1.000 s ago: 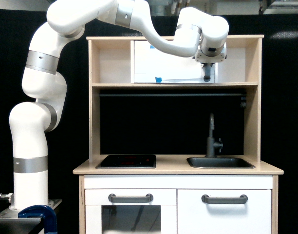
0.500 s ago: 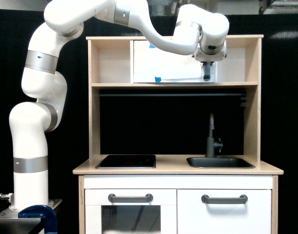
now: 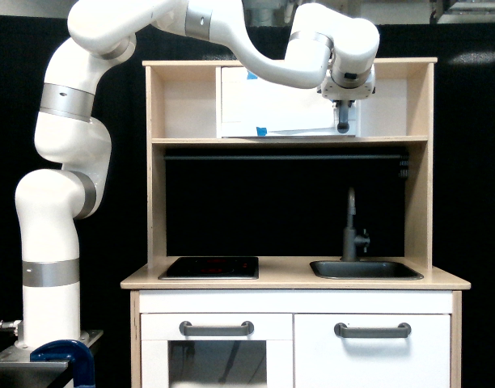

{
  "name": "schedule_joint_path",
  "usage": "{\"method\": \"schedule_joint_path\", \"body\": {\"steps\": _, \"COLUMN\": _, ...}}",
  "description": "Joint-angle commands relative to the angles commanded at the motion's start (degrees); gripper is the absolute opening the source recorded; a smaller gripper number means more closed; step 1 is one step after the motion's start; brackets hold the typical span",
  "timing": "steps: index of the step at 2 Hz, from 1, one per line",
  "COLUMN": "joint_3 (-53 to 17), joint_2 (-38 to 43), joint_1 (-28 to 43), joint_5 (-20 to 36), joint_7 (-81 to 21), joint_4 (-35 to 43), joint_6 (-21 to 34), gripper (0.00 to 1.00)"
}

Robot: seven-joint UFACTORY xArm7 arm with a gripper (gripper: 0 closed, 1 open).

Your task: Open the oven door

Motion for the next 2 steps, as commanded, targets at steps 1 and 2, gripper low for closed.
{"method": "schedule_joint_path", "body": {"steps": 1, "joint_3": -0.40, "joint_2": -2.04, "joint_1": -1.28, "joint_5": 0.11, "joint_7": -0.45, "joint_4": -2.20, "joint_6": 1.61, "gripper": 0.00}}
{"method": "schedule_joint_path", "body": {"steps": 2, "joint_3": -0.70, "joint_2": -0.73, "joint_1": -1.96, "joint_5": -0.30, "joint_7": -0.50, "joint_4": -0.81, "joint_6": 2.56, "gripper": 0.00}}
